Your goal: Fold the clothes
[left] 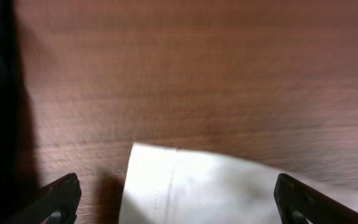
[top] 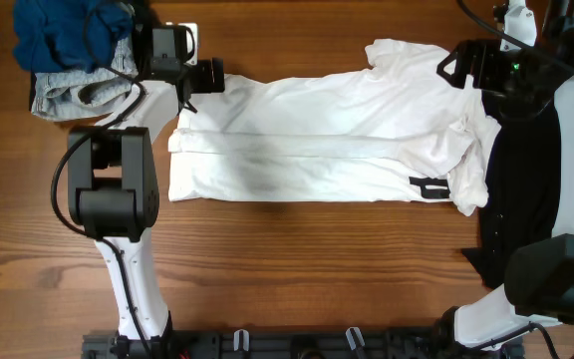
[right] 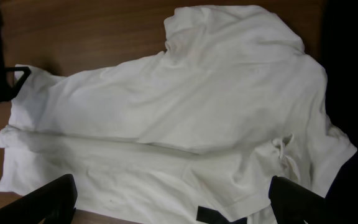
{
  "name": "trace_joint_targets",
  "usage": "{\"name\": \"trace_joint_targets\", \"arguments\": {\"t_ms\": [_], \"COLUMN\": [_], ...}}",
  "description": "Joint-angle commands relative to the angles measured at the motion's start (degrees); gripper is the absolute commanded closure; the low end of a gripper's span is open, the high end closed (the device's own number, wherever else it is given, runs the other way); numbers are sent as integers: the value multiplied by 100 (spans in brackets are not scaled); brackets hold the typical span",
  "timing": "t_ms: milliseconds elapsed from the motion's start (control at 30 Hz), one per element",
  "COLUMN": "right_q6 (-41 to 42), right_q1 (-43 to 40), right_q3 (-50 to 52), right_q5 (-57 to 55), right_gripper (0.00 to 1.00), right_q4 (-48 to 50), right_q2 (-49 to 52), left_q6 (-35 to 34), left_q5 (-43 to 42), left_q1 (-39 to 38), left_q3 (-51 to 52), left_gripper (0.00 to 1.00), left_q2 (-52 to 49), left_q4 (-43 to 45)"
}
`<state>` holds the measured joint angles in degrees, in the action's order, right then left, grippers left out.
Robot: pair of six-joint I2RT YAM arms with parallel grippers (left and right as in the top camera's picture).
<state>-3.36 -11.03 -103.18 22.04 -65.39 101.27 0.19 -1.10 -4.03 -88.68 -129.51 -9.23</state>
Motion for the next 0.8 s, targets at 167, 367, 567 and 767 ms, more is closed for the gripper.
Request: {"name": "trace_joint_targets", "arguments": {"t_ms": [167, 367, 567, 767], "right_q6": [57, 507, 1025, 2238], "right_q1": [20, 79, 811, 1412], "right_q3": [-44, -42, -44, -44], "right_q5": [28, 26, -776, -2599], "right_gripper": [2, 17, 13, 0], "right_q4": [236, 984, 2778, 4601], "right_q2": [44, 66, 789, 2583], "left_q6": [66, -330, -1093, -1292], "left_q5": [96, 573, 568, 546], "left_q1": [-96, -114, -136, -328], "left_q3": [-4, -7, -7, -7], "left_gripper": [85, 96, 96, 96], "left_q2": [-326, 136, 1314, 1412], "left_q4": [-85, -459, -1196, -1853]}}
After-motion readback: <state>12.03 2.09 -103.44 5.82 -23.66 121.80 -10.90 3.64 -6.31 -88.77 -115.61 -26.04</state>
